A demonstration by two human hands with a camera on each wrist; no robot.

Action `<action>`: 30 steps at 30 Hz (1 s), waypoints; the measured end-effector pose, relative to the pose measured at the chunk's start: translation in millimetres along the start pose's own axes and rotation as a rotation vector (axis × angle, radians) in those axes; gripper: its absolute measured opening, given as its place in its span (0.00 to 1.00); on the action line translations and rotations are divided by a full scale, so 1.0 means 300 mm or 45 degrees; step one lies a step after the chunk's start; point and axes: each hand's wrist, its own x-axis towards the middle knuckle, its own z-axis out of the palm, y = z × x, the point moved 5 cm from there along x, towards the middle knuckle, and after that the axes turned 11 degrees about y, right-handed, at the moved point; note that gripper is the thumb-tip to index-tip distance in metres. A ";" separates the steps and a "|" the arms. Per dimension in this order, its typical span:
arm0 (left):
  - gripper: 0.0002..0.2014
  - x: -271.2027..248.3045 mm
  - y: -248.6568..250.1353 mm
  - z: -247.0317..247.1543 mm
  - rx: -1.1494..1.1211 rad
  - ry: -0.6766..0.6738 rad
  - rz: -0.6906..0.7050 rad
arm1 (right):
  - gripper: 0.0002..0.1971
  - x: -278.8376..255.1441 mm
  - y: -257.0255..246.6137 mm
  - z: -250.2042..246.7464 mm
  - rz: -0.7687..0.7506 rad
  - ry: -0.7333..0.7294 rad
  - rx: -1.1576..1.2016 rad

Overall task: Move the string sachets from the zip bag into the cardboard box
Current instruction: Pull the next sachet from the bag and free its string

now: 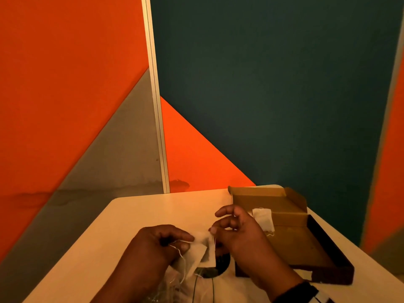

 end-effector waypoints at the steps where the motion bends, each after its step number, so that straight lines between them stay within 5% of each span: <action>1: 0.19 -0.001 0.001 -0.007 0.007 0.023 0.000 | 0.13 0.007 0.002 -0.006 0.005 0.024 0.007; 10: 0.17 -0.001 0.014 -0.083 -0.095 0.218 0.071 | 0.12 0.049 0.001 -0.086 -0.018 0.392 -0.093; 16: 0.17 -0.008 0.031 -0.078 -0.126 0.189 0.110 | 0.07 -0.052 -0.039 0.042 -0.038 -0.133 -0.197; 24: 0.18 -0.005 0.022 -0.070 0.010 0.082 0.190 | 0.08 -0.069 -0.056 0.025 -0.062 -0.098 -0.274; 30: 0.21 0.000 0.013 -0.014 0.056 -0.050 0.353 | 0.07 -0.069 -0.055 0.044 -0.098 -0.261 -0.326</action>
